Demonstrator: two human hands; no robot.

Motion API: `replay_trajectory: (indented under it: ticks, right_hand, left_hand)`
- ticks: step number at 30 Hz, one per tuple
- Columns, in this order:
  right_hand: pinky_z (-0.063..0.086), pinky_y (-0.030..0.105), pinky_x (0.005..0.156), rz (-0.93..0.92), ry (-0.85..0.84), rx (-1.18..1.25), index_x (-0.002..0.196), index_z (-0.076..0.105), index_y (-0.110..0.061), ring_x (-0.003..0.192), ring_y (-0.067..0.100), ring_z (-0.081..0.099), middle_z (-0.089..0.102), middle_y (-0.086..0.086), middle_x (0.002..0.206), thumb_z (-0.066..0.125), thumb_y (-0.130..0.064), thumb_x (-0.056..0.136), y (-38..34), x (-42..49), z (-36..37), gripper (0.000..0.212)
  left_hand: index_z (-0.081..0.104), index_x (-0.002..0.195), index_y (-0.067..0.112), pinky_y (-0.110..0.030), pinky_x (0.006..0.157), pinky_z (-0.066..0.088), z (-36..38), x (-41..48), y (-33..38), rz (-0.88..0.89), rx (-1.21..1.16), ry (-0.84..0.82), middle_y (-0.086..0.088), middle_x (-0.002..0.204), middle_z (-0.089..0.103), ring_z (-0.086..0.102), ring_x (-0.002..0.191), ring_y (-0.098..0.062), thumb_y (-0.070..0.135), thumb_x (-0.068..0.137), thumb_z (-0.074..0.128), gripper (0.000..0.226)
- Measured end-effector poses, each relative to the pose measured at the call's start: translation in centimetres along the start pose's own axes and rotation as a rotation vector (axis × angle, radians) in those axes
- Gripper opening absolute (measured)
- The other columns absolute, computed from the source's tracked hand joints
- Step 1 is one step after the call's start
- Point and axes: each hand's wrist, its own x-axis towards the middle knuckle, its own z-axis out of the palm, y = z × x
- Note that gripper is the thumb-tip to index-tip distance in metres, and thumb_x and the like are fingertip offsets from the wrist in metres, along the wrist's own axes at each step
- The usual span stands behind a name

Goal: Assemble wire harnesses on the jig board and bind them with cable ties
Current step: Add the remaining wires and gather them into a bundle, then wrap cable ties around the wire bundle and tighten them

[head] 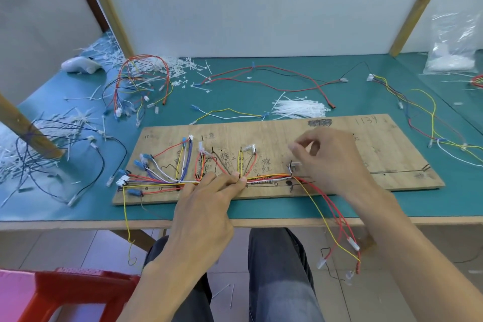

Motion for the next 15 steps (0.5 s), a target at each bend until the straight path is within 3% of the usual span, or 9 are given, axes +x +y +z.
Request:
replay_trajectory:
  ticks: [2, 3, 7, 9, 12, 15]
  right_hand:
    - [0.040, 0.013, 0.061, 0.040, 0.034, 0.028, 0.075, 0.075, -0.028, 0.062, -0.004, 0.060, 0.061, -0.024, 0.059, 0.073, -0.031, 0.092, 0.1, 3.0, 0.2, 0.017]
    - [0.047, 0.018, 0.067, 0.050, 0.047, 0.035, 0.077, 0.076, -0.028, 0.067, -0.001, 0.062, 0.066, -0.022, 0.066, 0.072, -0.029, 0.093, 0.2, 4.6, 0.5, 0.016]
    - [0.054, 0.035, 0.090, 0.107, -0.039, -0.073, 0.106, 0.079, -0.025, 0.097, 0.025, 0.069, 0.077, 0.002, 0.099, 0.064, -0.018, 0.097, 0.9, 9.5, 2.1, 0.018]
    - [0.052, 0.036, 0.090, 0.133, -0.119, -0.159, 0.111, 0.076, -0.027, 0.105, 0.031, 0.067, 0.074, 0.007, 0.109, 0.060, -0.014, 0.096, 1.1, 10.9, 2.5, 0.025]
    - [0.051, 0.034, 0.080, 0.182, -0.205, -0.197, 0.103, 0.075, -0.030, 0.101, 0.030, 0.066, 0.072, 0.004, 0.112, 0.059, -0.012, 0.090, 0.6, 12.1, 2.5, 0.027]
    - [0.054, 0.036, 0.088, 0.222, -0.238, -0.251, 0.109, 0.075, -0.026, 0.109, 0.031, 0.066, 0.073, 0.004, 0.116, 0.058, -0.017, 0.089, -0.1, 12.9, 2.6, 0.027]
  left_hand:
    - [0.060, 0.145, 0.036, -0.039, 0.108, 0.039, -0.2, 0.3, 0.0, -0.001, 0.012, -0.003, 0.023, 0.140, 0.058, 0.048, 0.128, -0.012, -0.001, 0.080, 0.060, 0.075]
    - [0.061, 0.144, 0.036, -0.040, 0.110, 0.038, -0.3, 0.4, 0.1, -0.003, 0.011, -0.004, 0.023, 0.139, 0.059, 0.048, 0.127, -0.012, -0.002, 0.080, 0.060, 0.074]
    - [0.061, 0.143, 0.038, -0.039, 0.110, 0.038, -0.5, 0.6, 0.1, -0.007, 0.021, -0.028, 0.024, 0.138, 0.059, 0.047, 0.127, -0.011, 0.000, 0.080, 0.059, 0.073]
    - [0.062, 0.142, 0.037, -0.040, 0.110, 0.039, -0.6, 0.7, 0.2, -0.006, 0.025, -0.029, 0.024, 0.136, 0.060, 0.048, 0.126, -0.012, -0.001, 0.079, 0.060, 0.074]
    - [0.071, 0.133, 0.032, -0.044, 0.100, 0.046, -0.6, 0.6, 0.2, -0.011, 0.017, -0.013, 0.019, 0.125, 0.067, 0.057, 0.117, -0.017, -0.006, 0.072, 0.064, 0.072]
    - [0.075, 0.128, 0.029, -0.045, 0.096, 0.049, -0.5, 0.5, 0.3, -0.015, 0.035, -0.018, 0.016, 0.120, 0.070, 0.061, 0.113, -0.021, -0.008, 0.068, 0.067, 0.071]
